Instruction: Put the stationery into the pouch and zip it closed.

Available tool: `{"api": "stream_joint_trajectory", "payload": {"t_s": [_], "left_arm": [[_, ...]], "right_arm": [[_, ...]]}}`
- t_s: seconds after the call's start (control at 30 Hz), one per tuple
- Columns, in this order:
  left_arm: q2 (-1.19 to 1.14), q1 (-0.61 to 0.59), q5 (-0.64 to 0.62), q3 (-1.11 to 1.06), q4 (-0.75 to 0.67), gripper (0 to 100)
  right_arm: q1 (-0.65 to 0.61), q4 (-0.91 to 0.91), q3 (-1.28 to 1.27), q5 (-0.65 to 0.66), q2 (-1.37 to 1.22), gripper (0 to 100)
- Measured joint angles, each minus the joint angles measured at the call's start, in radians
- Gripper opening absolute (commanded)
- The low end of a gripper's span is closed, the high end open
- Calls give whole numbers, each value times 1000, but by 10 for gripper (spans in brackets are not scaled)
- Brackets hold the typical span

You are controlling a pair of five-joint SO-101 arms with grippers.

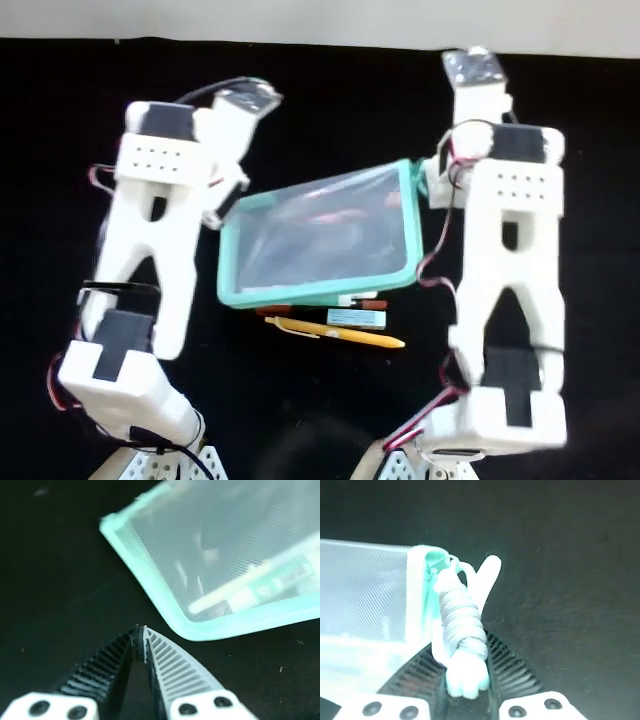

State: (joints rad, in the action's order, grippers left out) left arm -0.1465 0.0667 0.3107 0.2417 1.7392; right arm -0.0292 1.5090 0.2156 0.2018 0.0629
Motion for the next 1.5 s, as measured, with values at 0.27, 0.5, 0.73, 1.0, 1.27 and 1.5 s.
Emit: {"api": "stream_joint_trajectory", "payload": {"t_s": [0.27,0.5,0.73,1.0,1.27,1.5], "left_arm": [[0,112,0,31,0,10],[0,81,-29,222,3,10],[0,41,-57,382,5,10],[0,43,-57,364,5,10],[0,64,-57,175,5,9],[0,209,-71,149,3,9]], "right_arm": [[-14,14,0,0,302,6],[-141,14,11,0,423,6],[-273,14,153,0,377,6],[-285,14,184,0,302,6],[-290,-120,184,-40,252,6],[-330,-269,184,-75,232,6]]}}
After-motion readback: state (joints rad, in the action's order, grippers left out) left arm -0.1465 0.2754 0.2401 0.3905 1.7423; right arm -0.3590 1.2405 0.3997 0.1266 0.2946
